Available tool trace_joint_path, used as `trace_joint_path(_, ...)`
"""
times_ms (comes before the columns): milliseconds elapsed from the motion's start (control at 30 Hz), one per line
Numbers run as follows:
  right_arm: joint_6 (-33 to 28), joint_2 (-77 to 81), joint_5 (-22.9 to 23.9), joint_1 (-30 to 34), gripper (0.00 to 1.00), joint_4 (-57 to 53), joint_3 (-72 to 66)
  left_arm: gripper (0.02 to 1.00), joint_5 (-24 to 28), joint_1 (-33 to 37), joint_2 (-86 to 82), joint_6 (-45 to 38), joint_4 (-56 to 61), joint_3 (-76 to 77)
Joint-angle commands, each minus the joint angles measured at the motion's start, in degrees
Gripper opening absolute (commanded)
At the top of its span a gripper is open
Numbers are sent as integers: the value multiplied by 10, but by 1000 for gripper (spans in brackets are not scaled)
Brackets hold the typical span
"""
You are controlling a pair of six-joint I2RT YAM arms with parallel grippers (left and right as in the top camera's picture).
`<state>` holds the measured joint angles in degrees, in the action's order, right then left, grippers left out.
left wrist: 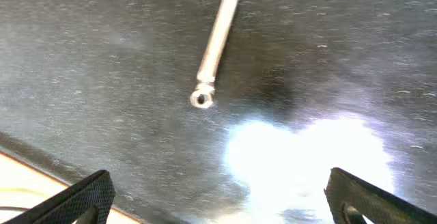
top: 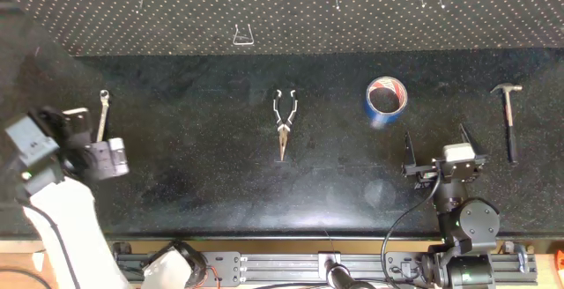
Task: Place Tools Onto Pegboard
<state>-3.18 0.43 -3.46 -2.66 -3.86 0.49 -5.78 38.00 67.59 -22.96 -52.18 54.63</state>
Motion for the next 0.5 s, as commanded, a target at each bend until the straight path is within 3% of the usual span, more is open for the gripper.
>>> trace_joint_path(33,-5,-4,0,-3,982,-2,-2,993,33,42,181,-95,-55,142)
trace_joint_path(200,-5,-4,0,-3,982,-2,-2,996,50,40,379,-96,-76,254)
trace_joint_path(500,-5,-4,0,-3,982,-2,-2,996,50,39,465,-166,-53,264)
